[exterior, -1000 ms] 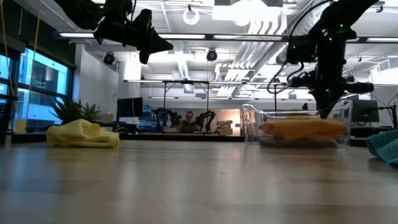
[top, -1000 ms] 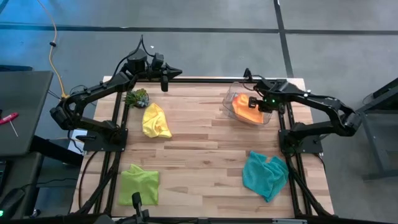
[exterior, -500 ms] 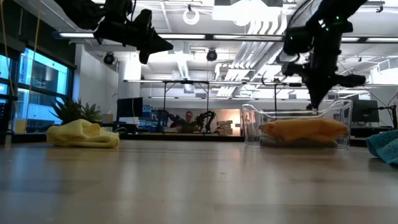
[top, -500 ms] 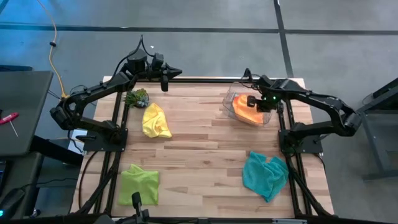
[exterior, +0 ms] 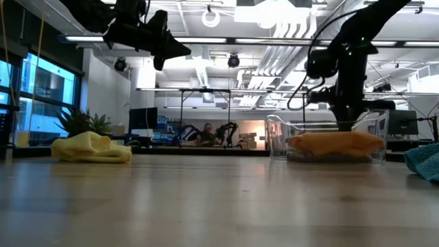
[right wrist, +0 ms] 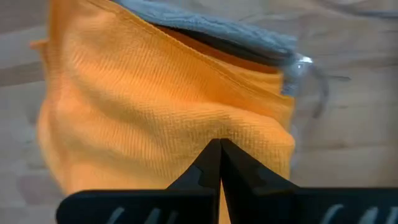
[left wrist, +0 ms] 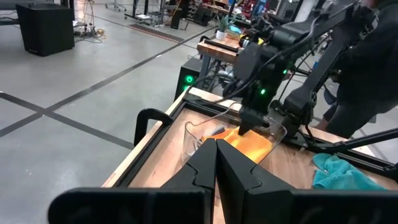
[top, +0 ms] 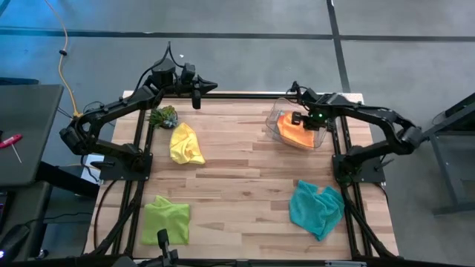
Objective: Fold microfiber towels
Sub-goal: Put the orange microfiber towel into the transparent bin, then fold the yellow microfiber towel
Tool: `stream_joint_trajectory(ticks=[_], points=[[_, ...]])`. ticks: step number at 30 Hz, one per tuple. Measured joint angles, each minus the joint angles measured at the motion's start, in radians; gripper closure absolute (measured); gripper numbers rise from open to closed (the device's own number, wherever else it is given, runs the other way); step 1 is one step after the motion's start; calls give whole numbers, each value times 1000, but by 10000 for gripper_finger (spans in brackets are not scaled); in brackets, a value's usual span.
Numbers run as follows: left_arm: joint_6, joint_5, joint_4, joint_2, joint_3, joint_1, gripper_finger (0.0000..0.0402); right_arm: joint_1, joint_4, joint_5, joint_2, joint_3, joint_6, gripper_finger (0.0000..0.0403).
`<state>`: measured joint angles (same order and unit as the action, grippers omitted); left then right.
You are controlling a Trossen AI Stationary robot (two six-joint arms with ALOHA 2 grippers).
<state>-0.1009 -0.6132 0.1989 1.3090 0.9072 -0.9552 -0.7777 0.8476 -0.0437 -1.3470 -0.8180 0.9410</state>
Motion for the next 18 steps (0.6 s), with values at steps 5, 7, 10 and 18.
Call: stream_joint_trajectory(ticks=[5, 7, 10, 18], points=[[0, 0, 0, 0, 0, 0, 401, 0, -4, 7, -94, 3, -20, 403], [0, 0, 0, 0, 0, 0, 401, -1, -10, 14, -116, 2, -32, 403], [0, 0, 0, 0, 0, 0, 401, -1, -27, 20, -113, -8, -48, 403], [0, 0, 0, 0, 0, 0, 402, -1, -28, 37, 62, -92, -111, 403]])
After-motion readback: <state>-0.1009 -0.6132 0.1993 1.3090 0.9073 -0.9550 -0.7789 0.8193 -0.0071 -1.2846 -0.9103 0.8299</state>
